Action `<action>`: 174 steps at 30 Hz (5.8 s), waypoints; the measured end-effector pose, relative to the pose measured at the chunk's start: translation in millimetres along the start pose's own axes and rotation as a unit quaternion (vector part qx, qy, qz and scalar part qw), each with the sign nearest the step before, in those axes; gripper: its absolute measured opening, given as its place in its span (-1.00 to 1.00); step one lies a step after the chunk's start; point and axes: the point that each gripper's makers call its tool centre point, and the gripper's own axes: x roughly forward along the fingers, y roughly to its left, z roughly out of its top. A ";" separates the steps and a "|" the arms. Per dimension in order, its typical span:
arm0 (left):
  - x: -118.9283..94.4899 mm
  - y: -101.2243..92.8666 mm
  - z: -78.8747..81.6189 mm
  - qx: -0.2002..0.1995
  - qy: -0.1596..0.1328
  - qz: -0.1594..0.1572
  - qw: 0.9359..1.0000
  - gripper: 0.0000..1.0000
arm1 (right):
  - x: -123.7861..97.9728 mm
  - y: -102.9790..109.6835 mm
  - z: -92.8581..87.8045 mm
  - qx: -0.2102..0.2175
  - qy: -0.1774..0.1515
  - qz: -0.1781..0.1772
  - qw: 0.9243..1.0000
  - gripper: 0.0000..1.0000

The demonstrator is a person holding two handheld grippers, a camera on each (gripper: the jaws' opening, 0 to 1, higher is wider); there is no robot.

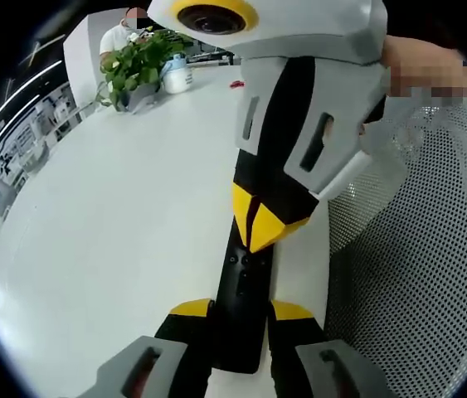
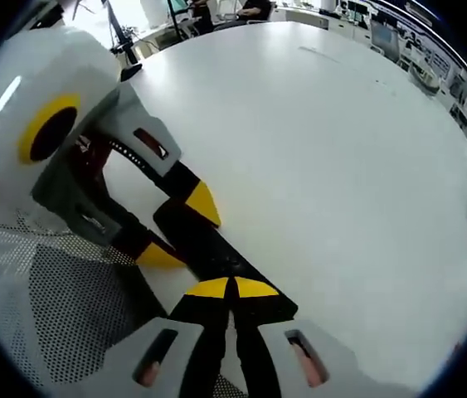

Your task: Press the specified remote control buttons in sequence, fully releasing each button before pressing the next.

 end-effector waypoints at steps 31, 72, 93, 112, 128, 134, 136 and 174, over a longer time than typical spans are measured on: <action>-0.6 -0.3 -0.7 0.000 0.003 0.000 1.000 -0.50 | -1.1 0.5 -0.1 0.042 -0.010 0.017 0.999 -1.00; -0.2 0.0 -0.5 0.004 -0.001 -0.002 1.000 -0.50 | -7.6 -0.8 -16.1 -0.002 0.038 0.011 0.999 -1.00; -0.6 -0.2 -0.3 0.006 0.000 -0.003 1.000 -0.49 | -4.0 0.2 -14.1 -0.028 0.040 0.002 0.999 -1.00; -1.1 -0.6 0.0 0.005 -0.004 -0.004 1.000 -0.49 | -5.3 0.9 -16.2 -0.039 0.053 -0.004 0.998 -1.00; -0.4 -0.3 -0.1 0.007 -0.001 -0.004 1.000 -0.49 | -4.1 -0.8 -18.2 -0.034 0.058 -0.004 0.998 -1.00; -0.7 -0.6 -0.1 0.008 -0.004 -0.004 1.000 -0.49 | -5.1 -1.5 -17.7 -0.026 0.057 -0.003 0.998 -1.00; -0.9 -0.9 0.0 0.010 -0.005 -0.004 1.000 -0.49 | -4.8 -2.1 -17.9 -0.017 0.056 0.001 0.998 -1.00; -0.4 -0.4 -0.3 0.007 -0.004 -0.004 1.000 -0.49 | -4.3 -6.4 -7.5 -0.047 0.027 -0.029 0.998 -0.94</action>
